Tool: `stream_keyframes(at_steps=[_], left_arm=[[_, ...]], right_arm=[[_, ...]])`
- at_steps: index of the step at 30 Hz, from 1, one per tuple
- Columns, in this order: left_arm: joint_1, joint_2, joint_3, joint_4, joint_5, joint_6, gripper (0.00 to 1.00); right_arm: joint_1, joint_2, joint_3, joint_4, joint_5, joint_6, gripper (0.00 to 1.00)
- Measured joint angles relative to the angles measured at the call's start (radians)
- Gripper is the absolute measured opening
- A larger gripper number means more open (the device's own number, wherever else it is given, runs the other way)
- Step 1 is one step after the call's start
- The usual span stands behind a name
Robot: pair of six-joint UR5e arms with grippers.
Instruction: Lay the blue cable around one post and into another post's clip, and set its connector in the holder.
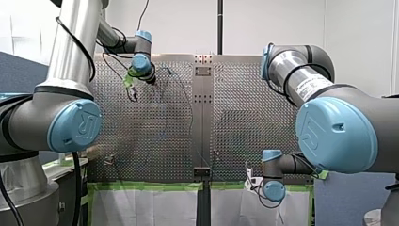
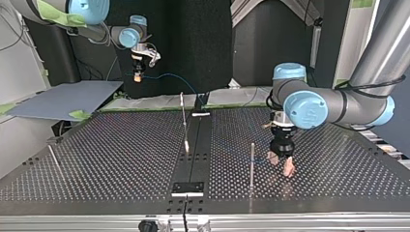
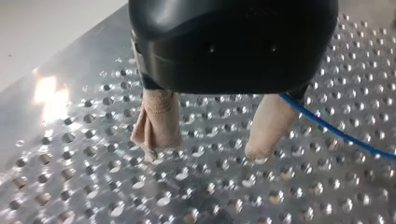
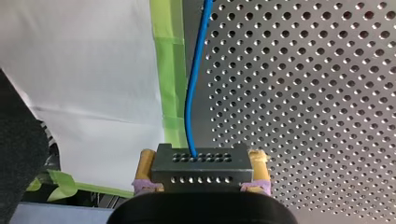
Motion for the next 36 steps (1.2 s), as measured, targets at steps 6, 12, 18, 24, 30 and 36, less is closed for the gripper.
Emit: stream_keyframes(at_steps=[6, 12, 18, 24, 30, 36], left_arm=[[-0.001, 0.0, -0.002, -0.013, 0.049, -0.049, 1.0], [0.006, 0.003, -0.038, -0.016, 0.1, -0.1, 1.0], [0.005, 0.005, -0.058, 0.0, 0.15, -0.15, 1.0], [0.01, 0.007, -0.06, 0.018, 0.199, -0.199, 1.0], [0.02, 0.023, -0.061, 0.02, 0.248, -0.249, 1.0], [0.028, 0.066, -0.07, 0.019, 0.266, -0.301, 1.0]], right_arm=[[0.005, 0.0, 0.0, 0.019, 0.008, -0.004, 0.05], [0.008, 0.0, -0.001, 0.02, 0.009, -0.005, 0.05], [0.009, 0.0, -0.001, 0.02, 0.007, -0.005, 0.05], [0.009, -0.001, -0.002, 0.02, 0.006, -0.005, 0.05], [0.01, 0.0, -0.002, 0.022, 0.005, -0.005, 0.05], [0.01, 0.0, -0.003, 0.024, 0.005, -0.005, 0.05]])
